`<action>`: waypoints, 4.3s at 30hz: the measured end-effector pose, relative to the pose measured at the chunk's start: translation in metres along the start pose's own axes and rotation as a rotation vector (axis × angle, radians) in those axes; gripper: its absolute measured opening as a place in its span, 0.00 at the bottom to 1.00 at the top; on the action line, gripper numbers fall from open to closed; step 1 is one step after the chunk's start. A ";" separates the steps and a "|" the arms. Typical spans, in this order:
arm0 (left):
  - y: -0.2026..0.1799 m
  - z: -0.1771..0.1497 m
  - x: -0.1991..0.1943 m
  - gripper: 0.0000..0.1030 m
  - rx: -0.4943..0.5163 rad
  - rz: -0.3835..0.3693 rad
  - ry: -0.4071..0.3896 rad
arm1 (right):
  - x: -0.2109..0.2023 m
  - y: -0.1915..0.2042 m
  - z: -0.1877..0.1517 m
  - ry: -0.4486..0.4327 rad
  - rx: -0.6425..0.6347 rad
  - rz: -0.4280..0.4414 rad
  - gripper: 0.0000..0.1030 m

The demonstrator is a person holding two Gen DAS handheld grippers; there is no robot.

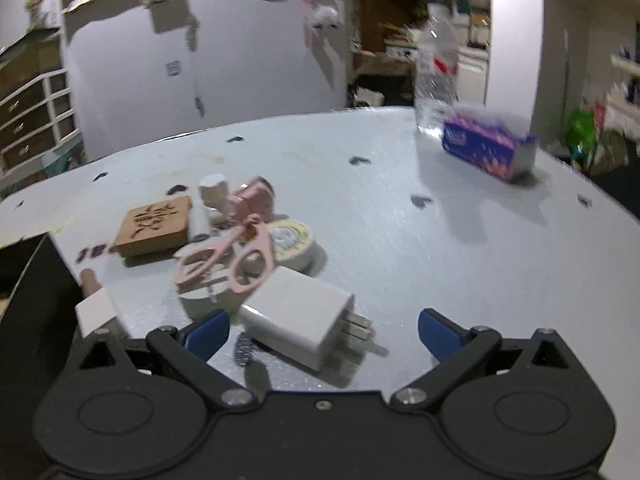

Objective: Organize rigid objects
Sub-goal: 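Grasp the white charger plug with the right gripper, then lower the white charger into the black box beside the wooden block, then grasp the white cube with wooden peg using the right gripper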

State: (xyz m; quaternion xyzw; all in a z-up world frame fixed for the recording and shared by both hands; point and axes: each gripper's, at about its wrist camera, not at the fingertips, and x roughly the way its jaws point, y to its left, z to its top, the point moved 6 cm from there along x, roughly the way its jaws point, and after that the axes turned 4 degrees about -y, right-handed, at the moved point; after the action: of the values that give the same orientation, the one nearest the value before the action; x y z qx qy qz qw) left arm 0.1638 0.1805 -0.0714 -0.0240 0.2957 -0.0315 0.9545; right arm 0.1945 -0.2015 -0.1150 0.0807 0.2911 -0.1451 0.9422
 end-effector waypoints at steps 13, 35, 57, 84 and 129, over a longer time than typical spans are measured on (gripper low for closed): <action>0.000 0.000 0.001 0.04 -0.004 0.000 0.000 | 0.012 0.009 0.001 0.017 0.014 0.061 0.81; 0.000 0.000 0.001 0.04 -0.007 0.000 0.003 | -0.051 0.071 0.057 -0.129 -0.080 0.338 0.71; -0.003 0.001 0.000 0.04 -0.006 0.009 0.003 | -0.039 0.259 0.007 0.274 -0.250 0.758 0.71; -0.004 0.003 0.002 0.03 0.001 0.017 0.012 | -0.061 0.235 0.025 0.188 -0.239 0.800 0.90; -0.006 0.000 0.005 0.03 -0.003 0.028 0.018 | 0.021 0.135 0.006 0.073 -0.540 0.637 0.39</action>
State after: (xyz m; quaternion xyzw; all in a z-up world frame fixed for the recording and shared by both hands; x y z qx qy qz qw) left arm 0.1679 0.1740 -0.0734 -0.0208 0.3045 -0.0178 0.9521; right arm 0.2577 -0.0803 -0.1129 -0.0781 0.3122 0.2380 0.9164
